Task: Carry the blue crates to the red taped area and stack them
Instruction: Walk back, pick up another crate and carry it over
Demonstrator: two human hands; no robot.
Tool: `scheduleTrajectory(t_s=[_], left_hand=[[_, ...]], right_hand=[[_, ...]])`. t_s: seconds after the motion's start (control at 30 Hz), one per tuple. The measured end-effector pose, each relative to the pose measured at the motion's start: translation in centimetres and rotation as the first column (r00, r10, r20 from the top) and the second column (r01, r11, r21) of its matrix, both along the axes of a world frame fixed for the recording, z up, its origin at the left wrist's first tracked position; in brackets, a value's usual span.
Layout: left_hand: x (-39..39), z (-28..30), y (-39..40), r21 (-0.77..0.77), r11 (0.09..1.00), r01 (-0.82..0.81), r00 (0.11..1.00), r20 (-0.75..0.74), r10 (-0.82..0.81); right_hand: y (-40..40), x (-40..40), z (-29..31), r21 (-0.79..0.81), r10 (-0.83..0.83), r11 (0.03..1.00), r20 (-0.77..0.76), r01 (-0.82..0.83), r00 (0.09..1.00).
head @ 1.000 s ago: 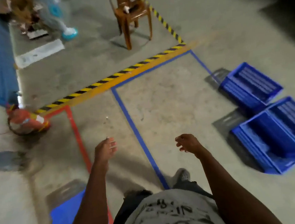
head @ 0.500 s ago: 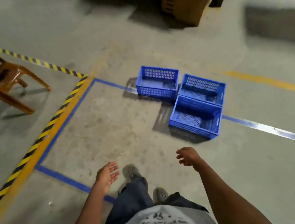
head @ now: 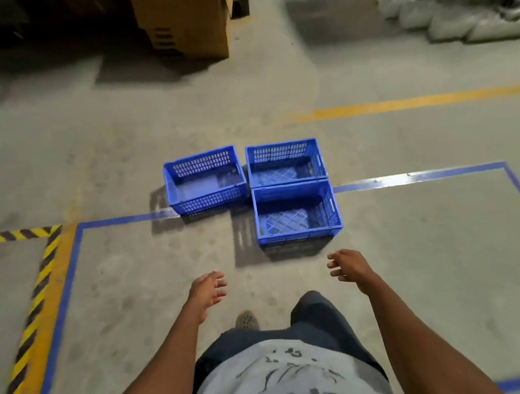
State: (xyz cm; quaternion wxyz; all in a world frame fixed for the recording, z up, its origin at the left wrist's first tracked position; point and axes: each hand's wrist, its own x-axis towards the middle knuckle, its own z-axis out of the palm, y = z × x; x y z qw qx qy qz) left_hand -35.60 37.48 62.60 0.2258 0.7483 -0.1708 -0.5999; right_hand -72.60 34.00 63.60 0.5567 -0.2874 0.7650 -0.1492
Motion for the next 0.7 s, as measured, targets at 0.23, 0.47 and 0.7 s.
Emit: scheduleTrajectory(t_s=[0.23,0.47,0.7], left_hand=[[-4.6,-1.8,-8.7,0.051,0.990,0.132,0.991,0.019,-0.133],[-12.2,-2.8,-14.7,0.077,0.996,0.047,0.997,0.057,-0.051],[-16.2,-4.0,-20.5,0.107,0.991,0.075,0.991,0.100,-0.086]], right_hand=[[-4.4,-4.9,-1.7,0.060,-0.103,0.993,0.019,0.101,0.995],[-13.6,-11.8,-5.0,0.152,0.010,0.988,0.013,-0.012,1.000],[-23.2,-16.5,-7.5,0.256,0.078,0.963,0.042,-0.086,0.996]])
